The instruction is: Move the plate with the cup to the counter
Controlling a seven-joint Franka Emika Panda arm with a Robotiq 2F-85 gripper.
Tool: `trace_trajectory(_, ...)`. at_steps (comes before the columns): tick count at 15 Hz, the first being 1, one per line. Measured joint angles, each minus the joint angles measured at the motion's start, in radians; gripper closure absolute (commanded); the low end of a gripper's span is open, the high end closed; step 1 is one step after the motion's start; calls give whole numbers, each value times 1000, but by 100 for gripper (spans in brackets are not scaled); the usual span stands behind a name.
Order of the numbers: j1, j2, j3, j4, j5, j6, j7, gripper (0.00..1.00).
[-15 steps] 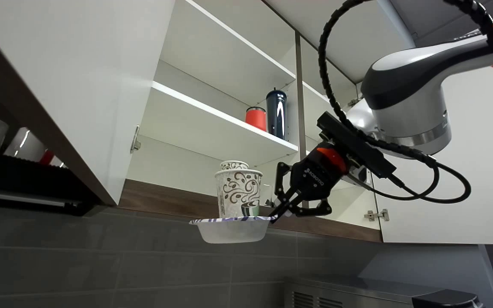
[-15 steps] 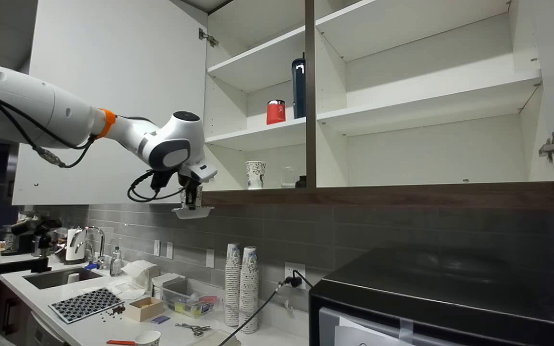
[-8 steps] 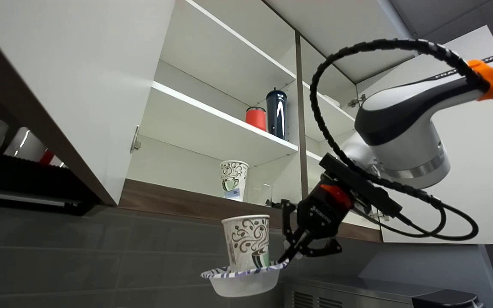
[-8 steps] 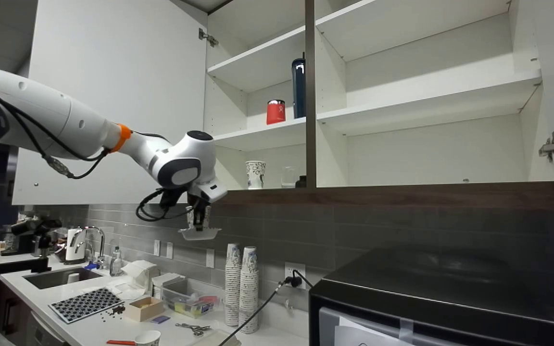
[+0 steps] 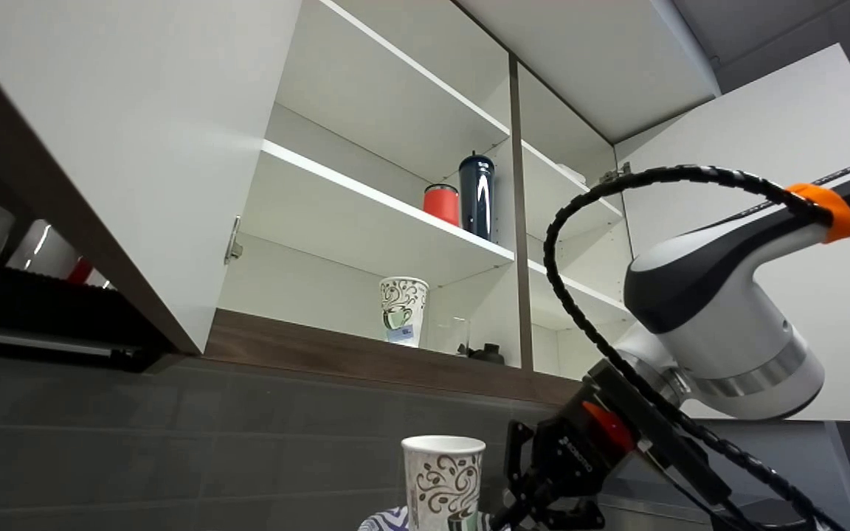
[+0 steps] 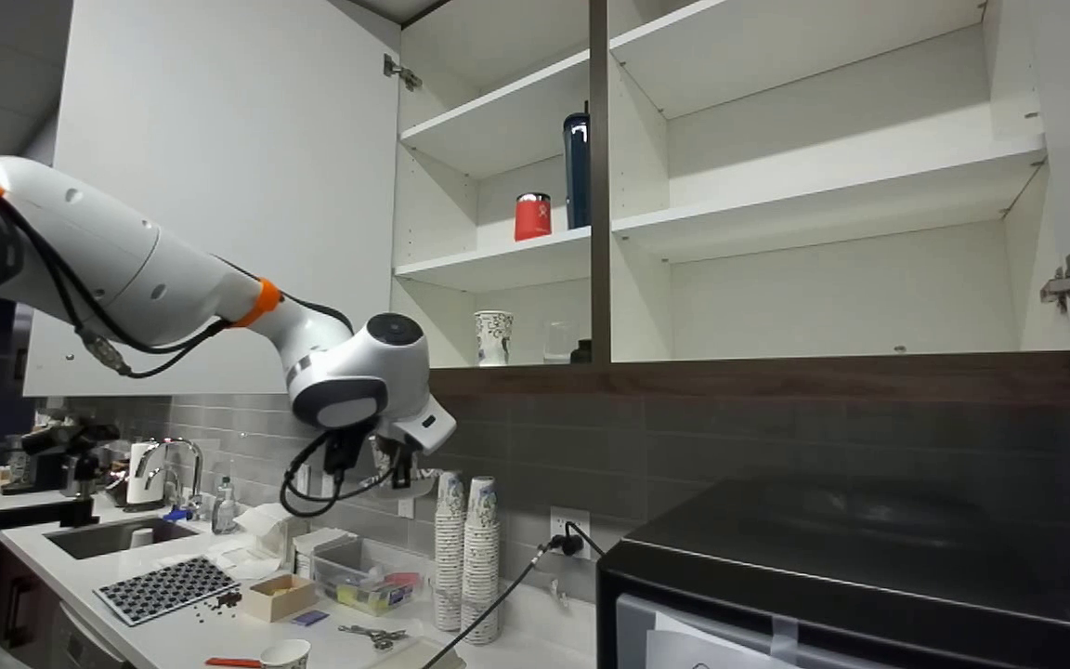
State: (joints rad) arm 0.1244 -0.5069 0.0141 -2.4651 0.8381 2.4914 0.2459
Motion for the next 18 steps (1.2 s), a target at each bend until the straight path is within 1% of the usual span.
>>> trace_trajectory(3,9,9,-18,-46,114,9,-125,100)
trace_trajectory(6,4,32,-23,-73,171,9,-197,100)
trace_trajectory(11,-16,98,-10,-86,173,14,-207,98)
trace_trajectory(18,-19,106,-7,-82,173,17,-207,100)
